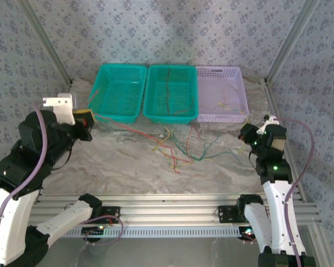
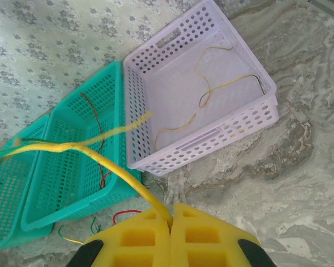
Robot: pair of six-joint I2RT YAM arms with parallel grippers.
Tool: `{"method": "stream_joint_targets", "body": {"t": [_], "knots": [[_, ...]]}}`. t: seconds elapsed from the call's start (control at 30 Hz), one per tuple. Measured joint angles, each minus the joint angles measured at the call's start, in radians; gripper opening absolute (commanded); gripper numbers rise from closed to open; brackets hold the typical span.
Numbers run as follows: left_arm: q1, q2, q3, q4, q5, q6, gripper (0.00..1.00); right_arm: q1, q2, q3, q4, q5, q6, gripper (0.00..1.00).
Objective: Untangle the cables
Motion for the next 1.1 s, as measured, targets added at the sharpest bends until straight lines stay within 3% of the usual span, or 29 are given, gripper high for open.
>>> {"method": "stream_joint_targets", "body": {"t": [0.27, 0.77, 1.1], "knots": [[0.000, 0.219, 0.190, 0.089, 0.030, -0.008, 0.00, 0.009, -0.089, -0.061, 0.000, -0.001, 0.000, 0.00], [0.000, 0.769, 0.650, 0.214, 0.047, 0.048, 0.00, 0.072, -0.191, -0.061, -0.042, -0.044, -0.003, 0.00], [-0.021, 1.052, 0.770, 0.275, -0.032, 0.085, 0.00, 0.103, -0.277, -0.037, -0.131, -0.072, -0.019, 0.00]]}}
